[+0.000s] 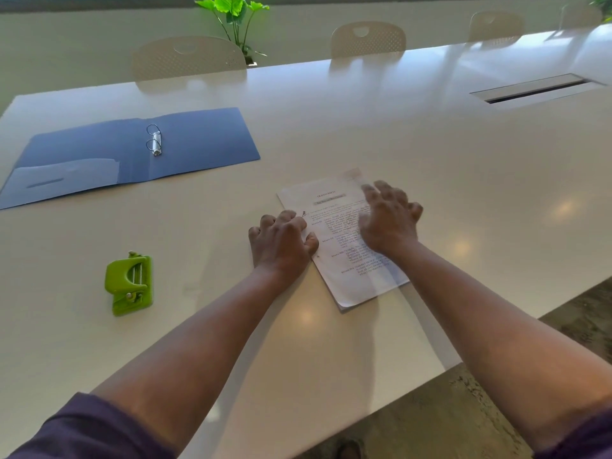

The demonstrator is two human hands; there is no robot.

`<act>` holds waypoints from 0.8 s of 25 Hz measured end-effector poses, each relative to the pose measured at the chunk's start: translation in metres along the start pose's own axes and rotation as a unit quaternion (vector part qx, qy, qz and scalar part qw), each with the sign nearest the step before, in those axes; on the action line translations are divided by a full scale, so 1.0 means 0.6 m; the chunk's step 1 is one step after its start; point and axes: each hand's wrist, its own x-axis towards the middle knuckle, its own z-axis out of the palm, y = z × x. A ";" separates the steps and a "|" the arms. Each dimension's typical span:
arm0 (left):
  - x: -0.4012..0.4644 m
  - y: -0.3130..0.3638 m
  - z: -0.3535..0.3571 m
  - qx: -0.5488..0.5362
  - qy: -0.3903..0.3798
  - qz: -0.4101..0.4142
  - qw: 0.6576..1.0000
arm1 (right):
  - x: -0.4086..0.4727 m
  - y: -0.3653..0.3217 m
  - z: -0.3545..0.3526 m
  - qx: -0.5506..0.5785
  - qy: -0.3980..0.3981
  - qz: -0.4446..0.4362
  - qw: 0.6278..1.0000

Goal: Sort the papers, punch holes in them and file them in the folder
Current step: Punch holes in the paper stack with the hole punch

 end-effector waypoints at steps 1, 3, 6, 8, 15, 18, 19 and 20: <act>-0.001 0.000 0.000 0.004 -0.004 0.004 1.000 | -0.005 -0.016 0.005 0.001 -0.012 -0.027 1.000; 0.000 -0.002 -0.002 0.010 -0.009 0.011 1.000 | -0.010 -0.038 0.015 -0.004 -0.053 -0.047 0.997; 0.001 -0.004 -0.004 0.015 -0.010 0.018 1.000 | -0.013 -0.043 0.029 -0.011 -0.120 -0.031 0.992; 0.001 -0.003 -0.004 0.023 -0.012 0.022 0.999 | -0.017 -0.042 0.036 -0.028 -0.147 -0.022 0.989; 0.000 -0.002 -0.003 0.030 -0.015 0.022 0.999 | -0.020 -0.046 0.041 -0.056 -0.137 -0.017 0.989; -0.003 -0.001 -0.003 0.027 -0.019 0.018 0.999 | -0.021 -0.047 0.042 -0.060 -0.138 -0.016 0.988; -0.004 -0.001 -0.003 0.026 -0.018 0.019 0.999 | -0.021 -0.047 0.042 -0.058 -0.138 -0.016 0.989; -0.004 -0.001 -0.004 0.024 -0.017 0.018 0.999 | -0.022 -0.047 0.041 -0.056 -0.138 -0.017 0.989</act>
